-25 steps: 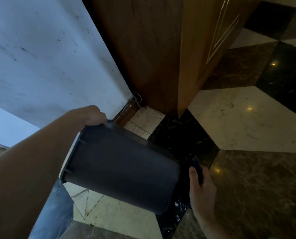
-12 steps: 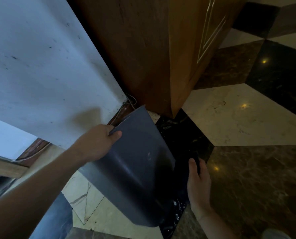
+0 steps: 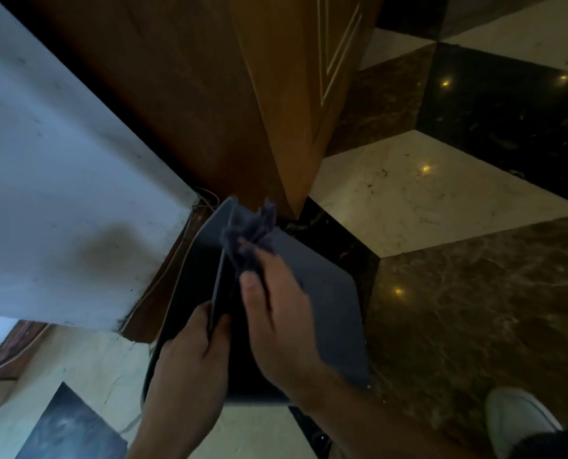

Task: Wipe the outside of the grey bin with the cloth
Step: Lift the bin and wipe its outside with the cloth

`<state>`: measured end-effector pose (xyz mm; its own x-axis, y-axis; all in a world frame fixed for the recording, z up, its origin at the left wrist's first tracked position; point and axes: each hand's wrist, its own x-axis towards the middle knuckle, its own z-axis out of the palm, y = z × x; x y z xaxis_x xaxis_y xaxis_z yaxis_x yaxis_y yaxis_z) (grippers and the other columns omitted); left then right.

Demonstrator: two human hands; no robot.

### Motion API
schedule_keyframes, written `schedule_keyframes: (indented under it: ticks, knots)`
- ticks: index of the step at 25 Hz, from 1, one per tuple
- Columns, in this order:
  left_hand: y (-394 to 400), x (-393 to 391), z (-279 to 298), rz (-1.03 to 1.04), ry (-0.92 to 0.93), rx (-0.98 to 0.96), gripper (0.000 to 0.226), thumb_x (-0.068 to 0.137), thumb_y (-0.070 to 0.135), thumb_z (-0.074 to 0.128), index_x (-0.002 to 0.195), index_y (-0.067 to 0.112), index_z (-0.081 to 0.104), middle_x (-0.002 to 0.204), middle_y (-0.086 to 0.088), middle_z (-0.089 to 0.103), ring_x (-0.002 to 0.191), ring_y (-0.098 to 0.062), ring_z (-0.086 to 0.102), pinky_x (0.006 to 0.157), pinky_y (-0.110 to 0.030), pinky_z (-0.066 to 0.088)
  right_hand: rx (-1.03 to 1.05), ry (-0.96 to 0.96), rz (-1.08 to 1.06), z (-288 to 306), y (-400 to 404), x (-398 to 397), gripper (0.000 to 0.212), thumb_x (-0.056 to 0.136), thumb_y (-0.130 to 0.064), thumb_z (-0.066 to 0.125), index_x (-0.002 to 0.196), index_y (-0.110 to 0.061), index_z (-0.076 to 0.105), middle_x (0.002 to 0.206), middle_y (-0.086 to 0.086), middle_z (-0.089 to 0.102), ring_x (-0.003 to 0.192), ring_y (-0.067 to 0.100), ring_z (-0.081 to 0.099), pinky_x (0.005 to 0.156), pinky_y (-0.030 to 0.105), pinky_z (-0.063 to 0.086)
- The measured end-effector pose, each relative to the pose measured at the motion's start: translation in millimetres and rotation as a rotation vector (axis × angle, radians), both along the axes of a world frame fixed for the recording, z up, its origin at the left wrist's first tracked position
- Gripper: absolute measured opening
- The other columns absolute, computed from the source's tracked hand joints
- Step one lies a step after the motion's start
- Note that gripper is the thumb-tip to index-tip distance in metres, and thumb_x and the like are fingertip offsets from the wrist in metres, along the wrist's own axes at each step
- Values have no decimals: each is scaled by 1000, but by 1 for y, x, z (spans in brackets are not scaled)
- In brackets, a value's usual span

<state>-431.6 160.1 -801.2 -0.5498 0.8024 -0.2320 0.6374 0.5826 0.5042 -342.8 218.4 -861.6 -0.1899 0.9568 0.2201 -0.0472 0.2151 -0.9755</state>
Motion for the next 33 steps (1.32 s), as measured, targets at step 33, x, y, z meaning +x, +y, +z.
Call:
schedule_keyframes:
  ticks: [33]
  knots:
    - [-27,-10,-9,196,-242,89,35,93,14,54,115,41,54,102,17,64,95,-15,58,75,-34,38,-248,-688,82,-136,32,50,50,102,-49,30,151,-40,32,162,-17,28,150,11,23,121,51,18]
